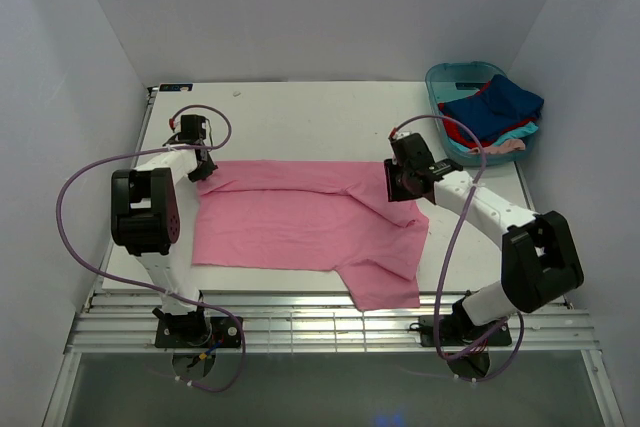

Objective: Fold and stack the t-shirts
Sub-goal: Fold the flattened tshirt in 1/3 of the way

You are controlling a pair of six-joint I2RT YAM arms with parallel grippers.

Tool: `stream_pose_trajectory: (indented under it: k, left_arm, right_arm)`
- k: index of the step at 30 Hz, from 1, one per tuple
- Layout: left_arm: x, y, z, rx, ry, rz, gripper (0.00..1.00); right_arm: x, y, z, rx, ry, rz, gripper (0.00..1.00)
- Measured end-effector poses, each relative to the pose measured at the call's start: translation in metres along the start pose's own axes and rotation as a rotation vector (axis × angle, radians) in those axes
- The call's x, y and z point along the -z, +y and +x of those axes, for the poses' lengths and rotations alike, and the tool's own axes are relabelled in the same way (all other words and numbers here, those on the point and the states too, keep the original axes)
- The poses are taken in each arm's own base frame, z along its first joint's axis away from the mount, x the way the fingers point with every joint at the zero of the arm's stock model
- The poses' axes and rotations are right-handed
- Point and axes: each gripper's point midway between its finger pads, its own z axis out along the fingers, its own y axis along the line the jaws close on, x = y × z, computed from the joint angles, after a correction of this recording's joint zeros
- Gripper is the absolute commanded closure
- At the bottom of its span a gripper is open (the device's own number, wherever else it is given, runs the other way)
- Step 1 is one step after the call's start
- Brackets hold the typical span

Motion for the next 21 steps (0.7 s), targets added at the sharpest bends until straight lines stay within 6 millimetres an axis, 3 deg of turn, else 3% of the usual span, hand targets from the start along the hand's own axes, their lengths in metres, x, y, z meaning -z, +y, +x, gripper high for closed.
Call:
stream_pose_trajectory:
  k: [4,7,14,21]
  left_arm:
    - [0.003,0.0,-0.001,0.001,-0.004,0.003,1.0]
    - [0.004,0.0,-0.002,0.002,-0.005,0.006,1.0]
    - [0.004,-0.001,-0.001,0.002,-0.004,0.01,1.0]
    - [0.008,-0.001,-0.005,0.005,-0.014,0.014,1.0]
  right_arm:
    - [-0.019,0.015,-0.043,0.01,-0.066,-0.033,0.61]
    - [-0.039,0.024,-0.056,0.022,-0.068,-0.05,0.62]
    - [-0.087,0.035,-0.066,0.061,-0.027,-0.064,0.64]
    - [-0.101,0.033,-0.065,0.077,-0.011,-0.058,0.64]
